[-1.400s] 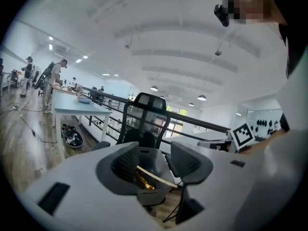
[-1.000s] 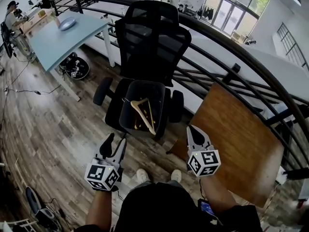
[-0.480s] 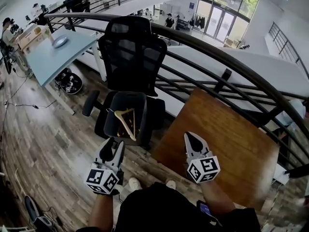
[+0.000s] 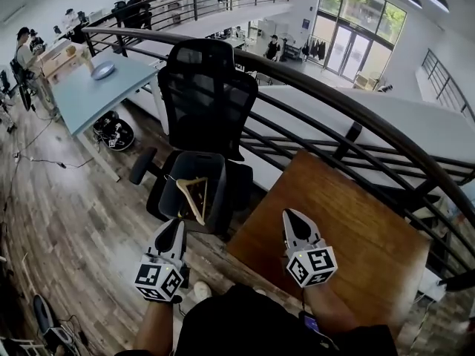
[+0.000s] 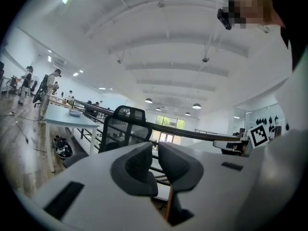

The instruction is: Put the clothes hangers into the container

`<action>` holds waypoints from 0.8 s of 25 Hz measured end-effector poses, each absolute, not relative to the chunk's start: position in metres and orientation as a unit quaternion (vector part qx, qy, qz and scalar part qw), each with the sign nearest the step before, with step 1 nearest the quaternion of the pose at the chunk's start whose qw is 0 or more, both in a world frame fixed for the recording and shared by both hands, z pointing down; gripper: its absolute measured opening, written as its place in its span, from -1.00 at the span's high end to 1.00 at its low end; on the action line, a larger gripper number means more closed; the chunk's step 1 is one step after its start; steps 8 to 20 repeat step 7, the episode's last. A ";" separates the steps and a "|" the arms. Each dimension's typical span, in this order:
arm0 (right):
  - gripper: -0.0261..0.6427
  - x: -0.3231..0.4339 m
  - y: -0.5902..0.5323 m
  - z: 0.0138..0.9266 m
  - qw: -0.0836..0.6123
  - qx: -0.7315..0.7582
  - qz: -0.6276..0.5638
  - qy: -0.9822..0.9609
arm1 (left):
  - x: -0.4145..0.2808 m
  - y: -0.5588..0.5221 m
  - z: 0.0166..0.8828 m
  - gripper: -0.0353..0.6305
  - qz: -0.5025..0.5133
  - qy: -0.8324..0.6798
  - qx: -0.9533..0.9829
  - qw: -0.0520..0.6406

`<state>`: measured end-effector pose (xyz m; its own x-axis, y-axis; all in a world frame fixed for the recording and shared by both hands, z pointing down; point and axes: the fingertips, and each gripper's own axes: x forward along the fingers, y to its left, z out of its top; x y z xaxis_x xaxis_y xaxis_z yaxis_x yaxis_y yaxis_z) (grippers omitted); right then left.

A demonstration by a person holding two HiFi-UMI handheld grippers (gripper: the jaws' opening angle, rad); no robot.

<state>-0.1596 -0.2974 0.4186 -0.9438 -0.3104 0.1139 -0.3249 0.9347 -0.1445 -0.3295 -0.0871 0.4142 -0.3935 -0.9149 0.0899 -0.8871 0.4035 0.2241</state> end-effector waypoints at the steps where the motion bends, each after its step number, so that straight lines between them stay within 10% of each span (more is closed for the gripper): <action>1: 0.95 -0.160 -0.299 0.419 0.043 0.161 0.082 -0.983 | -0.330 -0.089 0.414 0.76 -0.069 -0.831 0.542 0.099; 20: 0.95 -0.161 -0.309 0.421 0.044 0.159 0.083 -0.983 | -0.328 -0.102 0.413 0.76 -0.067 -0.825 0.552 0.095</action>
